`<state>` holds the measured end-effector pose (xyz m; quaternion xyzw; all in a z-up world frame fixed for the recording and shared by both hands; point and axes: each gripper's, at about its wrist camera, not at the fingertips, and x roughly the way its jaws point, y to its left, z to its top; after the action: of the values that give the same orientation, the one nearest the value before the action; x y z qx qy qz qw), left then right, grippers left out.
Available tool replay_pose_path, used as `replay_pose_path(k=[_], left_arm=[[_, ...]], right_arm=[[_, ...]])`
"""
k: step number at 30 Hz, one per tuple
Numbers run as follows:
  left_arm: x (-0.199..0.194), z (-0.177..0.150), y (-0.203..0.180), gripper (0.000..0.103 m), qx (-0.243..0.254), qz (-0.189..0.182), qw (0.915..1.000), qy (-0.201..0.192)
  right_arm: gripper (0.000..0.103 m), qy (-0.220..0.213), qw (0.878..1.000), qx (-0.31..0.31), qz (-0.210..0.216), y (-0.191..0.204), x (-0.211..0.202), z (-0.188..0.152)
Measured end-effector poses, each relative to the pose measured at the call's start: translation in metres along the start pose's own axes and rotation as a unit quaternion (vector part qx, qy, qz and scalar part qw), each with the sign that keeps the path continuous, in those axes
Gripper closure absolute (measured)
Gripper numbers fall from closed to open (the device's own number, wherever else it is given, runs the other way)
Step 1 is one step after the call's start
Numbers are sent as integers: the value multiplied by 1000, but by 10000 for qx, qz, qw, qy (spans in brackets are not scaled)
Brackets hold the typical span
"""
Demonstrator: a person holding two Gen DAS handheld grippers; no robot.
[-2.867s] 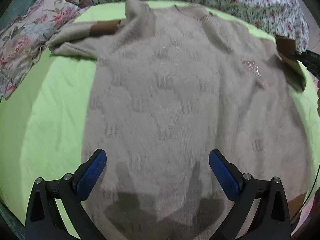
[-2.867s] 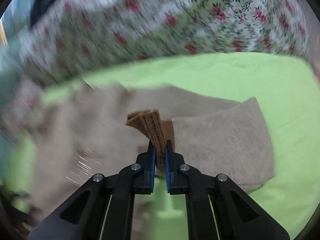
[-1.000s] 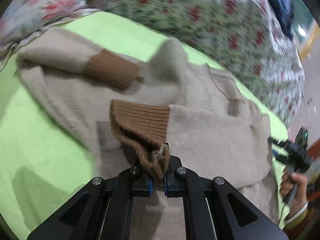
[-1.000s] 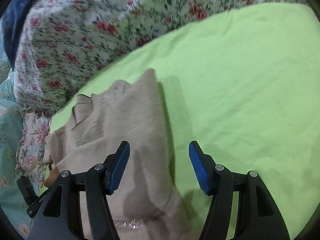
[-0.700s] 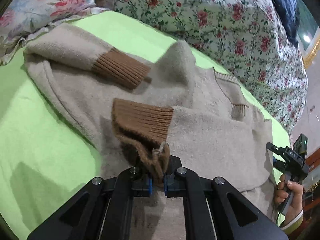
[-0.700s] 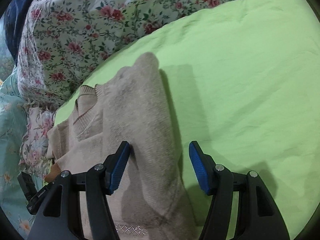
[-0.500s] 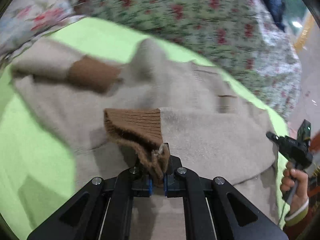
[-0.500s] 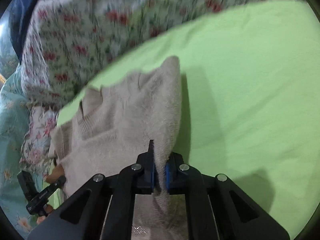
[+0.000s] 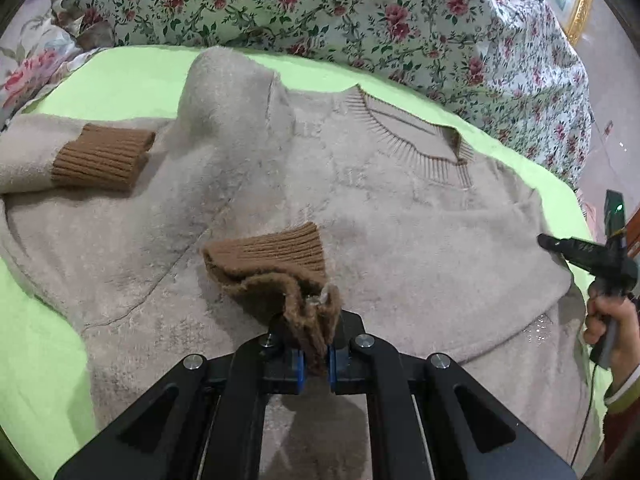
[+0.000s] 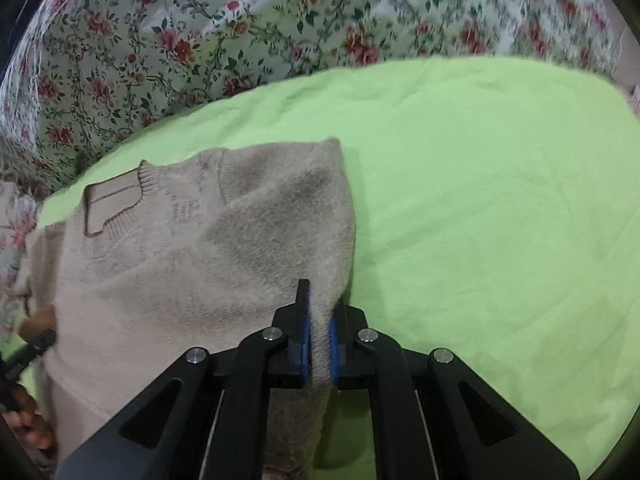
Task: Fold small clothes
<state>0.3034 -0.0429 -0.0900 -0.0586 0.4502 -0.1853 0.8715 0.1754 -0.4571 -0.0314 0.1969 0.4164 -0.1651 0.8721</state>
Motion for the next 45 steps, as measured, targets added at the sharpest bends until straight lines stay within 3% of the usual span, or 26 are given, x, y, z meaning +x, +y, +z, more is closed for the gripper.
replay_pose_path(k=[1,3,6,7,9,12,17,20,22,25,26,27,29,32,35,36,37,39,40,41,45], left_arm=[[-1,-1,1,96,-8,-30,10000,-6],[0,1,-2,96,28,-13,10000,-13],[1,1,-9,96,162,124,9998,-9],[1,1,-10,96,192,154,9997,-4],[-1,1,-10,92,208,169,9996,12],[-14,-6,-3,84,305,167,9994,23],[-50,-22,23,82,479,589,9971,-107],[-72,-22,42,80,416,825,9953,-298],[-79,-17,51,70,421,983,9936,-374],[-81,4,57,42,725,1510,9845,-511],[-78,12,59,26,826,1668,9810,-539],[-74,21,61,15,898,1785,9783,-550],[-64,36,67,15,1048,1843,9758,-526],[-35,55,74,14,1467,1947,9697,-145],[-5,61,81,14,1907,2360,9527,160],[1,65,86,21,1921,2434,9505,188],[1,67,90,29,1859,2386,9530,162],[-2,78,103,76,1533,2089,9657,142],[-5,82,108,87,1375,2015,9697,116],[-14,86,115,94,1132,1869,9758,19],[-46,87,122,94,525,1499,9871,-218]], right_arm=[[83,-64,9999,85,-62,-2,-8,-2],[81,-460,9985,85,-279,2,-34,-6],[79,-978,9946,-194,301,25,-70,-24],[75,-799,9939,-444,616,39,-69,-31],[68,-241,9951,-641,718,53,-49,-42],[69,347,9985,-397,158,39,-18,-59],[66,-48,9989,84,466,32,-54,-70],[53,-188,9953,46,950,50,-80,-88],[48,-212,9927,-68,1186,70,-91,-104],[41,-96,9880,-28,1539,90,-95,-126],[40,-59,9865,30,1634,93,-100,-134],[40,1,9845,119,1750,96,-100,-141],[40,71,9829,215,1829,98,-101,-149],[40,172,9813,380,1880,98,-101,-160],[40,277,9817,527,1811,93,-99,-165],[40,282,9820,554,1786,92,-99,-166],[40,283,9824,585,1750,90,-99,-168],[40,300,9833,633,1677,87,-99,-170],[40,307,9833,644,1672,87,-98,-171],[40,312,9833,661,1667,86,-98,-172],[40,298,9823,593,1750,94,-99,-176]])
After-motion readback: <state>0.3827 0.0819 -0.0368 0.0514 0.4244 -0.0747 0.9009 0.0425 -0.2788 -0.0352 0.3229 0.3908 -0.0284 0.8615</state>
